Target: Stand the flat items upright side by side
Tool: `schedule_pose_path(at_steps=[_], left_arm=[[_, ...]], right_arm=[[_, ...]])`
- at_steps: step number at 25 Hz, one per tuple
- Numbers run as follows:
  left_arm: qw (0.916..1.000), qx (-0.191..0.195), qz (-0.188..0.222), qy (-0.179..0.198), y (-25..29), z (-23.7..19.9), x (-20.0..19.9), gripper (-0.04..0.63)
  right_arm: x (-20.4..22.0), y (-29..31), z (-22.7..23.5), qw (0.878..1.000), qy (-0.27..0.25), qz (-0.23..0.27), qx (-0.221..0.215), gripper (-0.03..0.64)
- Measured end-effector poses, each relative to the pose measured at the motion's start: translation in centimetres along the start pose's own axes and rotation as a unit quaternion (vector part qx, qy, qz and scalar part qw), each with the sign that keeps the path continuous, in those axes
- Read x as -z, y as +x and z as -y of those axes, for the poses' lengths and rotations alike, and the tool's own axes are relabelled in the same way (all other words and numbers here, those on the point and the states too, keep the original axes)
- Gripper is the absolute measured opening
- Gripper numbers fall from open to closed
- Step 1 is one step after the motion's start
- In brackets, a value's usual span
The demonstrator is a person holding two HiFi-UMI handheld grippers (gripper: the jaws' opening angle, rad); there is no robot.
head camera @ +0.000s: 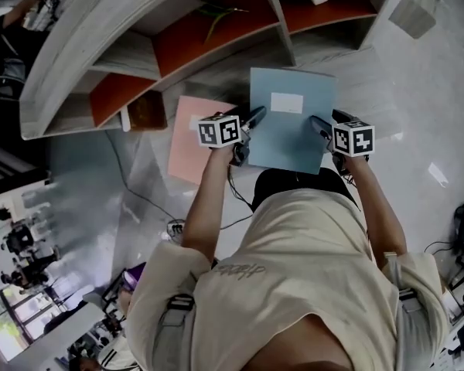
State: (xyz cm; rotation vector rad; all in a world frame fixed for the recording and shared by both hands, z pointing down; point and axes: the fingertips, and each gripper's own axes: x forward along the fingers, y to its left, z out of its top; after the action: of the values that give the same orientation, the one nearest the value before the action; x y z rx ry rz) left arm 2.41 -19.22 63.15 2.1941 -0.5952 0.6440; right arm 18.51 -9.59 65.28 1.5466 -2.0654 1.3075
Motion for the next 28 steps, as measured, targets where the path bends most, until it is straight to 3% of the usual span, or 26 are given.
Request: schedule_pose_path(at_steps=[9, 14, 18, 25, 28], left_arm=[[0.9954, -0.032, 0.089, -0.013, -6.3, -0.2, -2.0, 0.229], [0.9925, -0.027, 0.119, -0.013, -8.1, -0.3, -2.1, 0.229], [0.9905, -0.027, 0.134, -0.015, -9.3, 0.2, -1.6, 0.224], [0.9865, -0.05, 0.15, 0.044, -11.3, 1.9, -0.7, 0.215], [0.986, -0.051, 0.149, 0.055, -11.4, 2.6, 0.1, 0.21]], right_arm=[[-5.6, 0.1, -4.8, 0.986, -0.158, 0.041, -0.013, 0.293], [-8.1, 0.2, -7.0, 0.965, -0.254, 0.064, -0.013, 0.295], [-8.4, 0.1, -7.9, 0.952, -0.298, 0.067, -0.012, 0.295], [-9.5, -0.4, -9.4, 0.915, -0.389, 0.106, -0.01, 0.296], [-9.4, -0.7, -9.5, 0.906, -0.409, 0.113, -0.003, 0.295]])
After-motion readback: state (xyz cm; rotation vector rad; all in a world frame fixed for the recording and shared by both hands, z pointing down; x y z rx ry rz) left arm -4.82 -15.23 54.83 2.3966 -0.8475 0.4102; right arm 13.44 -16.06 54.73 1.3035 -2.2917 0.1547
